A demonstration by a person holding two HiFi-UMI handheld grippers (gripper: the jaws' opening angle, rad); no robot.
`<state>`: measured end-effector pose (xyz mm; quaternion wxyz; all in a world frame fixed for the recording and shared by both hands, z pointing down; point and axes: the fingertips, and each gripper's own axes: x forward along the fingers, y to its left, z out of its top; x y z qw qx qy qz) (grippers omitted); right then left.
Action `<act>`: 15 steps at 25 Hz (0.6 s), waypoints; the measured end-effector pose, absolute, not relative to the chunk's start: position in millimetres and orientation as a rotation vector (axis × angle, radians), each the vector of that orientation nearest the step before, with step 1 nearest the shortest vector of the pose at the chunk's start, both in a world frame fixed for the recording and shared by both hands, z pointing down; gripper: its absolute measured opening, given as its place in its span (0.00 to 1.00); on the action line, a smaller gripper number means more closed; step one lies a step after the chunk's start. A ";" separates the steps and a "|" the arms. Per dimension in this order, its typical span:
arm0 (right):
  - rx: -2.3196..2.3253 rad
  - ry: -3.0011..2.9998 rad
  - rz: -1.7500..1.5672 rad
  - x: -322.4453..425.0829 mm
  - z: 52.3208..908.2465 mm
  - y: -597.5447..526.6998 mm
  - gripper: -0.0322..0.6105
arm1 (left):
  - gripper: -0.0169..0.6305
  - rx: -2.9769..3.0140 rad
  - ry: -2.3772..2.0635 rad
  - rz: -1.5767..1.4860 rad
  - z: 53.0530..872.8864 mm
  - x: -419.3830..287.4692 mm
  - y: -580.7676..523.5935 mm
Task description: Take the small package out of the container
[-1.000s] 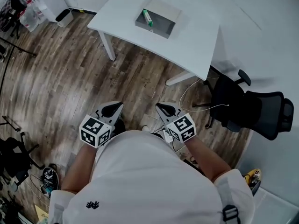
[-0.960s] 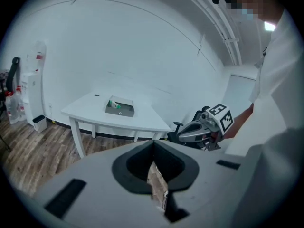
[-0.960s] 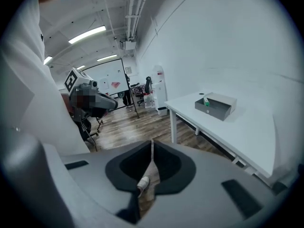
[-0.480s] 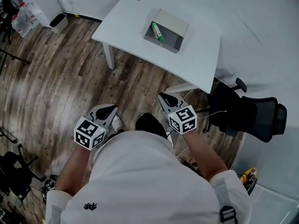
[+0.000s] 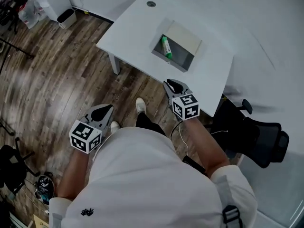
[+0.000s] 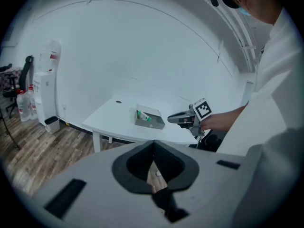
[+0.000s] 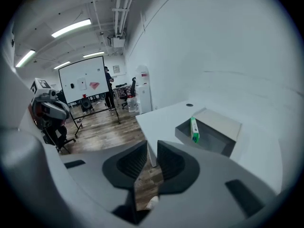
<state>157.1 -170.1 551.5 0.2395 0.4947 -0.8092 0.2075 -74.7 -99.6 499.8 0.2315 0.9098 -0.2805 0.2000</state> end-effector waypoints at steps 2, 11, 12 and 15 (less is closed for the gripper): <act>1.329 -2.213 0.561 167.2 556.7 -196.9 0.17 | 0.04 2.490 -0.810 0.538 495.7 -65.2 -115.4; 1.269 -2.184 0.536 203.0 593.3 -303.5 0.23 | 0.04 2.458 -0.953 0.558 488.1 -28.2 -170.4; 1.266 -2.177 0.540 206.7 598.8 -312.9 0.23 | 0.04 2.449 -0.971 0.560 487.7 -26.0 -174.7; 1.258 -2.151 0.557 216.2 615.2 -338.7 0.26 | 0.04 2.415 -1.032 0.559 485.6 -21.9 -188.3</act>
